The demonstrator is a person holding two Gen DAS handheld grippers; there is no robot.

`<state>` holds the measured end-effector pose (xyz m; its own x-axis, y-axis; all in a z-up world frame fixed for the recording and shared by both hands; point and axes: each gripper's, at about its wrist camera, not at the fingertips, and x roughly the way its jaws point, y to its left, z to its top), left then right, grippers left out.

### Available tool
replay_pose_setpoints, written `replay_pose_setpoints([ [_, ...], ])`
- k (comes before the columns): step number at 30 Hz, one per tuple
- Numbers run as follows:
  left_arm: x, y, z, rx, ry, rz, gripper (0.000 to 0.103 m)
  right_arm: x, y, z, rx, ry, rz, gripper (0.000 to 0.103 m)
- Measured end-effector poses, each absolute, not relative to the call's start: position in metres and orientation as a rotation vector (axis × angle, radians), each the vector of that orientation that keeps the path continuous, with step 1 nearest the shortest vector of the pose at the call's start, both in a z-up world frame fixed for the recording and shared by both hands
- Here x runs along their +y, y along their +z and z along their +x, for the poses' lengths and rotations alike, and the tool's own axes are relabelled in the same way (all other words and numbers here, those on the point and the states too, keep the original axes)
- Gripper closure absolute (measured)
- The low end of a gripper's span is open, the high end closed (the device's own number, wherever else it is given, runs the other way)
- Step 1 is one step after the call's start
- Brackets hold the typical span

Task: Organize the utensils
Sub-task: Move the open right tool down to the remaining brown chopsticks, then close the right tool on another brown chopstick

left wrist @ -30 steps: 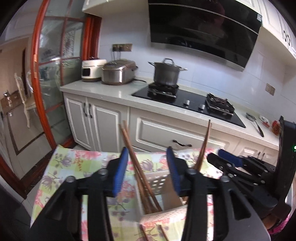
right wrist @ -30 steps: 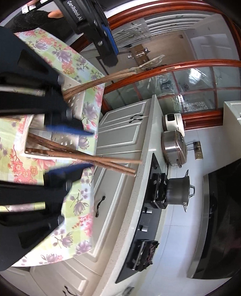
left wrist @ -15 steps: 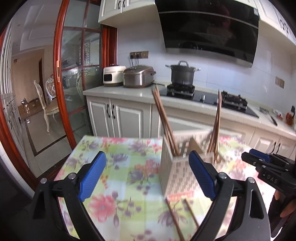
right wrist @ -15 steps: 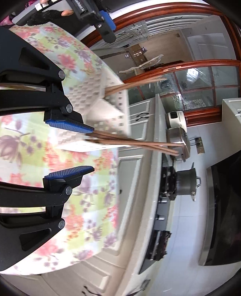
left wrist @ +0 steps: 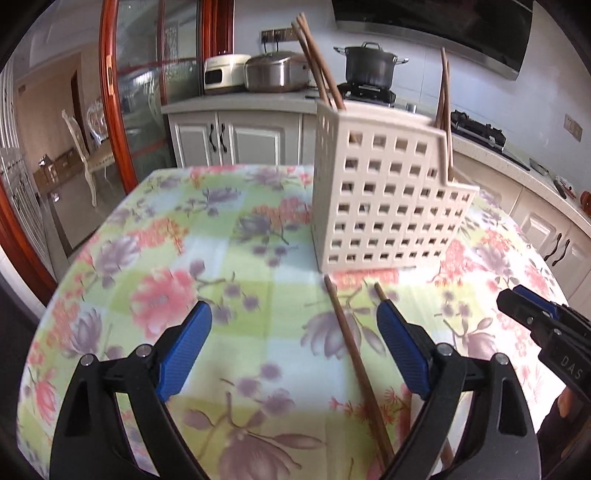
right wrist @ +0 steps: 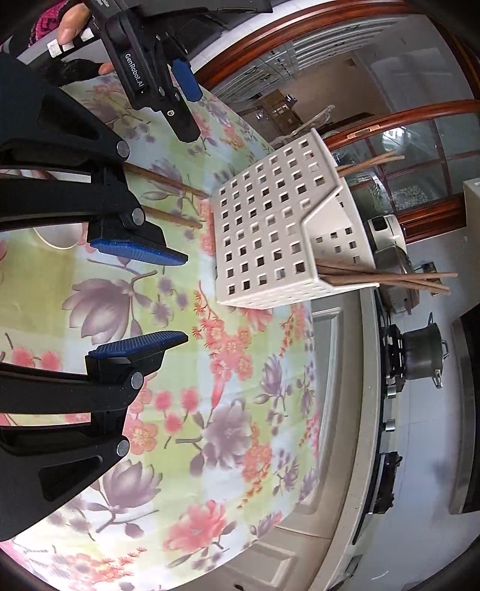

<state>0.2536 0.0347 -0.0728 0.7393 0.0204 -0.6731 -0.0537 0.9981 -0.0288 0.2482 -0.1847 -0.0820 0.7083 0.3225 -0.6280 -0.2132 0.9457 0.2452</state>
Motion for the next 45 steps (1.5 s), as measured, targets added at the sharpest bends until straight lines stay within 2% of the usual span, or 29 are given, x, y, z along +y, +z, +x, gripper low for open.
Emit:
replay_pose_setpoints([
  [2,0.033,-0.082,0.258,0.776,0.033,-0.052,0.016,-0.186,-0.091,0.248,0.744,0.292,0.167,0.066],
  [8,0.025,-0.101,0.267,0.872,-0.014,-0.061,0.044,-0.194,-0.098,0.251,0.769,0.302,0.219,0.067],
  [13,0.014,-0.108,0.268,0.896,-0.043,-0.042,0.057,-0.192,-0.098,0.250,0.774,0.309,0.217,0.067],
  [18,0.008,-0.112,0.278,0.922,-0.063,-0.028,0.078,-0.185,-0.097,0.250,0.782,0.308,0.176,0.067],
  [20,0.007,-0.113,0.280,0.915,-0.064,-0.017,0.082,-0.182,-0.097,0.251,0.787,0.307,0.157,0.067],
  [22,0.006,-0.113,0.281,0.911,-0.073,-0.003,0.093,-0.178,-0.097,0.252,0.797,0.314,0.150,0.067],
  [31,0.022,-0.114,0.267,0.907,-0.115,-0.033,0.094,-0.139,-0.098,0.258,0.863,0.408,0.063,0.081],
  [45,0.036,-0.115,0.255,0.889,-0.149,-0.043,0.094,-0.074,-0.108,0.269,0.935,0.423,-0.118,0.087],
])
